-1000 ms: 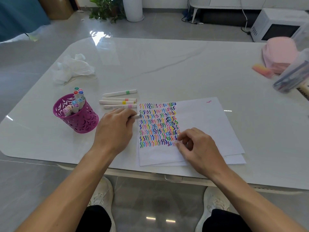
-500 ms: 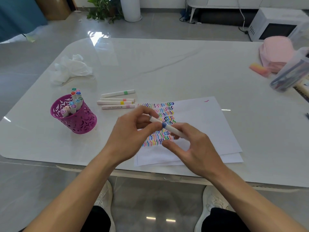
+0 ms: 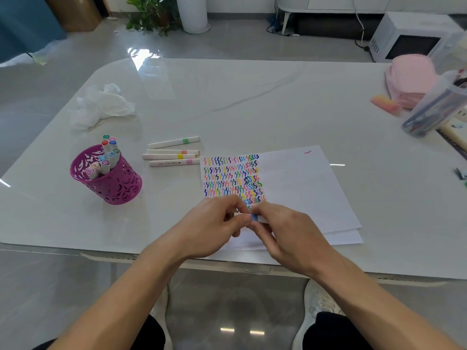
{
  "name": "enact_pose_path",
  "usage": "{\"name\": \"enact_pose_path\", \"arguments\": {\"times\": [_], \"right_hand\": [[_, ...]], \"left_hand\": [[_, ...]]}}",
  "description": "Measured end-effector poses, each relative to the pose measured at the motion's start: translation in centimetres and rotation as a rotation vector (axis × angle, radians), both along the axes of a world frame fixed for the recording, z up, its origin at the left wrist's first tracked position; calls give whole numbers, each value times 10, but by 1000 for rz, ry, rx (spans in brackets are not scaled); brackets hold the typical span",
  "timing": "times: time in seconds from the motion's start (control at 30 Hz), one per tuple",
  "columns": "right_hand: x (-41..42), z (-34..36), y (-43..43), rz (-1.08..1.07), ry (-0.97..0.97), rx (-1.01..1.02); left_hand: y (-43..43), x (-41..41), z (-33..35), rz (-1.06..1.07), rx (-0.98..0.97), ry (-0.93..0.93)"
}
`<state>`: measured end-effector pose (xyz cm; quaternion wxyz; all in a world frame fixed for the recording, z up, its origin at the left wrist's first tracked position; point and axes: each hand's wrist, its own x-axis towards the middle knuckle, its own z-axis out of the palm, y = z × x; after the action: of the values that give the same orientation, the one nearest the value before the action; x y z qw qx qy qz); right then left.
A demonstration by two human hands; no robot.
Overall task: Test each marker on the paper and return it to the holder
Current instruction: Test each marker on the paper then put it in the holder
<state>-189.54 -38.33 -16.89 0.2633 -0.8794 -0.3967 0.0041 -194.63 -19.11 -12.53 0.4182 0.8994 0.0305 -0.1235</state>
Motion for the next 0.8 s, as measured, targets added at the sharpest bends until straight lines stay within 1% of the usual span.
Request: {"name": "enact_pose_path", "arguments": {"times": [0.13,0.27,0.47,0.63,0.7,0.8], "right_hand": [[0,-1,0,-8,-71,-43],[-1,0,1,-10,-128,-47],[0,3,-1,1,-125,-73],[0,3,-3,-1,-98,-40],[0,4,-4,-32,-98,-38],[2,10,-5,-66,-10,-39]], "left_hand": [[-2,1,-3,-28,87,-23],[-2,0,-3,-17,85,-73],[-3,0,-4,8,70,-95],[-5,-1,-5,32,36,-89],[-3,0,-5,47,40,-93],[0,1,-2,63,33,-107]]}}
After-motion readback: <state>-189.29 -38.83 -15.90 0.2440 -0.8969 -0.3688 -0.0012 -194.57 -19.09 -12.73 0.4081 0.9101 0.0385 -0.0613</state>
